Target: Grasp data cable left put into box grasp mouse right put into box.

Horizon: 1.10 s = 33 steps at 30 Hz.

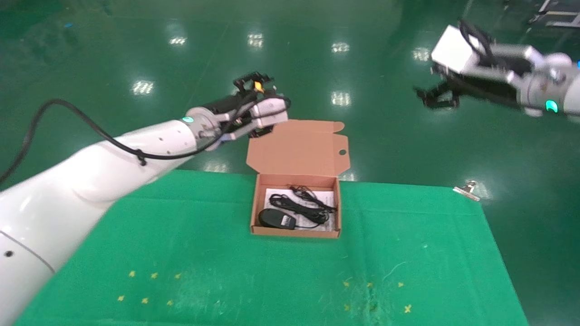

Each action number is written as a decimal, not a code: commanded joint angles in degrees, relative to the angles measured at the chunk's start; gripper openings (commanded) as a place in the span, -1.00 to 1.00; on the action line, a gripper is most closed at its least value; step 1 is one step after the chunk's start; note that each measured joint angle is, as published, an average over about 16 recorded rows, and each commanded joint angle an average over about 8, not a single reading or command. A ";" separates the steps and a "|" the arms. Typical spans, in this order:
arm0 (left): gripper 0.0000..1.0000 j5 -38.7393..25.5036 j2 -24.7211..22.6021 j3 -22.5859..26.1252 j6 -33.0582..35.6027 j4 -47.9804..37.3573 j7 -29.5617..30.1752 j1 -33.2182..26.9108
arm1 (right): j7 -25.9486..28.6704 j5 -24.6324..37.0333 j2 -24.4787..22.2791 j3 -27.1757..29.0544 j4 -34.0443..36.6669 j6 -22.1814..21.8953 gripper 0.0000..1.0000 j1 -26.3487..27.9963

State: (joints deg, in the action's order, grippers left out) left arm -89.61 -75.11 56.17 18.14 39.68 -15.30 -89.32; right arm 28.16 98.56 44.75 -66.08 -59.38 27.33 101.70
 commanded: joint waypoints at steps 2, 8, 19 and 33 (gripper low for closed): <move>1.00 -0.33 -0.04 -0.21 -1.82 -0.03 0.56 -0.97 | -1.10 1.25 0.15 -0.13 0.33 0.95 1.00 2.09; 1.00 2.87 2.68 -2.97 2.64 2.23 2.33 0.85 | -2.50 -2.95 -0.55 3.67 -0.73 5.60 1.00 -0.55; 1.00 11.70 10.04 -10.28 15.40 8.46 7.00 6.14 | -5.49 -13.73 -2.39 12.98 -3.43 16.18 1.00 -8.49; 1.00 23.07 19.51 -19.70 31.85 16.48 13.00 12.96 | -9.34 -27.62 -4.76 24.96 -6.91 29.81 1.00 -18.71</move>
State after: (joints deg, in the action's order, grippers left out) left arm -68.15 -56.93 37.80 47.66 55.02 -3.15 -77.33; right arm 19.36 72.91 40.33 -42.82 -65.80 55.21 84.43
